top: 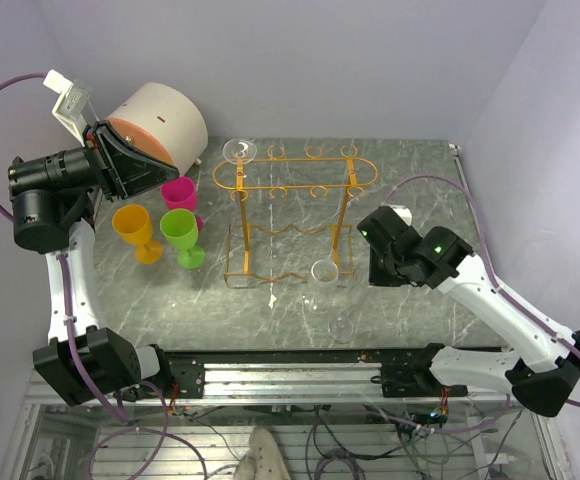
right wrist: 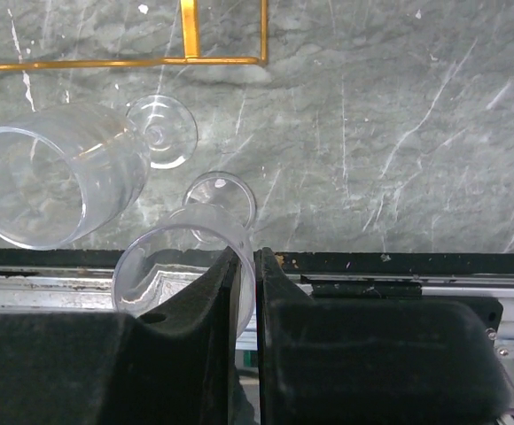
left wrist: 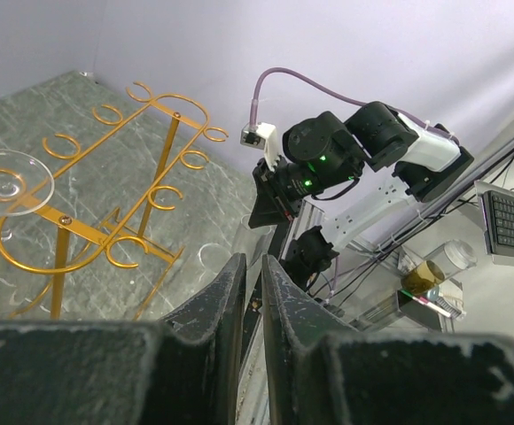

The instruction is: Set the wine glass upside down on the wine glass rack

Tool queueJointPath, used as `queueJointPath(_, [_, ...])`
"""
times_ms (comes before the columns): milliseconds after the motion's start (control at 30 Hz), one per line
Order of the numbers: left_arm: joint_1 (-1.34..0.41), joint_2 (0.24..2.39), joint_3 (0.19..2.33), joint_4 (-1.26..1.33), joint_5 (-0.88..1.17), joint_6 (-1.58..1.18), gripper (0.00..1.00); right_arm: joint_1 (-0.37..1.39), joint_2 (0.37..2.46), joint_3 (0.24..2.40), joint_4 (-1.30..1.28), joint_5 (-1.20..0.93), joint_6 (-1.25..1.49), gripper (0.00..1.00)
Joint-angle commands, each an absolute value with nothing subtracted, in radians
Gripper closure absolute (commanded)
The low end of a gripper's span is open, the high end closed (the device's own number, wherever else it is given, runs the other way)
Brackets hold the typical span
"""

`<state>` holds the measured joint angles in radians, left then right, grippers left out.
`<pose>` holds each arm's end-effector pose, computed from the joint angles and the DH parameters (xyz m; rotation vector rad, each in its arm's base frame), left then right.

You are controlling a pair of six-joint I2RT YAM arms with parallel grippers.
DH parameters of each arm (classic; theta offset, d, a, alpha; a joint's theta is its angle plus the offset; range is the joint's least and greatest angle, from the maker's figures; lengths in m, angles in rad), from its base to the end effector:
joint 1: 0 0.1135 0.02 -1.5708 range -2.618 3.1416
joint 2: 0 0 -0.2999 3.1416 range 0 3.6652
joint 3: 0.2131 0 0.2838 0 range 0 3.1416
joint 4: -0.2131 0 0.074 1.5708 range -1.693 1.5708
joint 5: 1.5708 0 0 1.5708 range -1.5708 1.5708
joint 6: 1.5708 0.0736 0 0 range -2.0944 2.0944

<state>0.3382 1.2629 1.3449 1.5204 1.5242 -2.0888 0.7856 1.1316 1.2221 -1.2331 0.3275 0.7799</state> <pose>0.2114 -0.0036 0.5592 0.6174 1.5738 -1.3426 0.1744 0.1410 0.3391 0.0864 2.6104 0.0945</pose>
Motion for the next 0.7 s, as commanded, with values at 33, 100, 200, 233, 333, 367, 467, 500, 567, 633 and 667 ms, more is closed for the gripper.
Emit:
queueJointPath(33, [0.343, 1.249, 1.336, 1.723, 1.513, -2.437, 0.76, 0.78, 1.17, 1.234, -1.31, 0.279, 0.732, 0.92])
queueJointPath(100, [0.342, 1.246, 1.335, 1.722, 1.513, -2.436, 0.77, 0.779, 1.169, 1.248, -1.331, 0.262, 0.732, 0.89])
queueJointPath(200, [0.342, 1.241, 1.331, 1.722, 1.51, -2.434, 0.77, 0.779, 1.155, 1.263, -1.357, 0.24, 0.738, 0.85])
queueJointPath(233, [0.343, 1.24, 1.329, 1.722, 1.509, -2.434, 0.77, 0.779, 1.151, 1.264, -1.36, 0.228, 0.739, 0.84])
queueJointPath(333, [0.343, 1.237, 1.325, 1.72, 1.508, -2.431, 0.77, 0.779, 1.136, 1.263, -1.364, 0.185, 0.748, 0.74])
queueJointPath(367, [0.343, 1.237, 1.325, 1.719, 1.508, -2.431, 0.77, 0.779, 1.13, 1.261, -1.365, 0.173, 0.752, 0.73])
queueJointPath(467, [0.343, 1.234, 1.323, 1.721, 1.508, -2.43, 0.77, 0.779, 1.112, 1.251, -1.361, 0.159, 0.761, 0.74])
queueJointPath(500, [0.343, 1.233, 1.324, 1.721, 1.508, -2.43, 0.77, 0.779, 1.107, 1.247, -1.36, 0.159, 0.764, 0.76])
queueJointPath(567, [0.344, 1.231, 1.323, 1.721, 1.508, -2.429, 0.78, 0.779, 1.101, 1.239, -1.356, 0.158, 0.769, 0.82])
queueJointPath(633, [0.344, 1.229, 1.32, 1.72, 1.509, -2.428, 0.78, 0.779, 1.093, 1.229, -1.344, 0.149, 0.774, 0.9])
queueJointPath(667, [0.345, 1.227, 1.319, 1.721, 1.509, -2.428, 0.78, 0.779, 1.09, 1.226, -1.336, 0.144, 0.776, 0.95])
